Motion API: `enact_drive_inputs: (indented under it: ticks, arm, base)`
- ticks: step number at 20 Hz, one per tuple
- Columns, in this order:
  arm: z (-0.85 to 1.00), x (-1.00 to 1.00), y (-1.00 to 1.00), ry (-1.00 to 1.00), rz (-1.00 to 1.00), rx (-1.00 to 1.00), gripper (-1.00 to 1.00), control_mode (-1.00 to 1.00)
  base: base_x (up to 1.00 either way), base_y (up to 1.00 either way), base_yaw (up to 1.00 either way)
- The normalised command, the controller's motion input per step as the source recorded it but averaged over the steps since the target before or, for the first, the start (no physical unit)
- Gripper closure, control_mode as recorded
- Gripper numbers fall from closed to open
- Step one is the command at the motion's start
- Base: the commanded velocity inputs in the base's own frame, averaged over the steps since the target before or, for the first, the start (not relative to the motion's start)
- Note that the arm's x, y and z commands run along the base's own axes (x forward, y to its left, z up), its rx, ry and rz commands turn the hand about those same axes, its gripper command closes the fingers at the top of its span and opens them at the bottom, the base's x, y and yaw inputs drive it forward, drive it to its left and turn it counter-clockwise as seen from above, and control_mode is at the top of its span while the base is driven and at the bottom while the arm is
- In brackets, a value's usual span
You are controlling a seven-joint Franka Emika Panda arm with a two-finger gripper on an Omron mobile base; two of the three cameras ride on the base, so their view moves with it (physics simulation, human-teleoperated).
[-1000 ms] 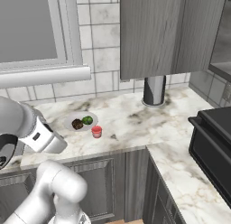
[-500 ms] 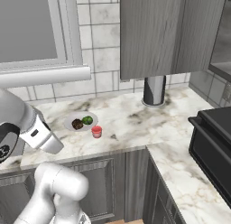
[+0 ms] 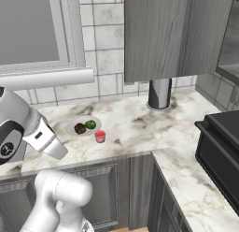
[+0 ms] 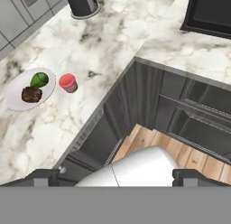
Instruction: Pick the avocado and bread from the counter and place them on the plate. Then pick the jam from the cabinet and place it next to the plate. Lastly close the cabinet door.
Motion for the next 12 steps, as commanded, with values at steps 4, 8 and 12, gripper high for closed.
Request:
enact_drive_inputs:
  ticks: [4,8,12]
  arm:
    - [-0.08,0.0,0.0,-0.02,0.0,-0.01,-1.0,-1.0]
    - [0.0,-0.03,0.0,0.0,0.0,0.0,-1.0,-1.0]
    - [0.0,-0.1,0.0,0.0,0.0,0.0,-1.0,-1.0]
  base:
    - [0.0,0.0,0.0]
    - [0.0,0.0,0.0]
    - [0.0,0.0,0.0]
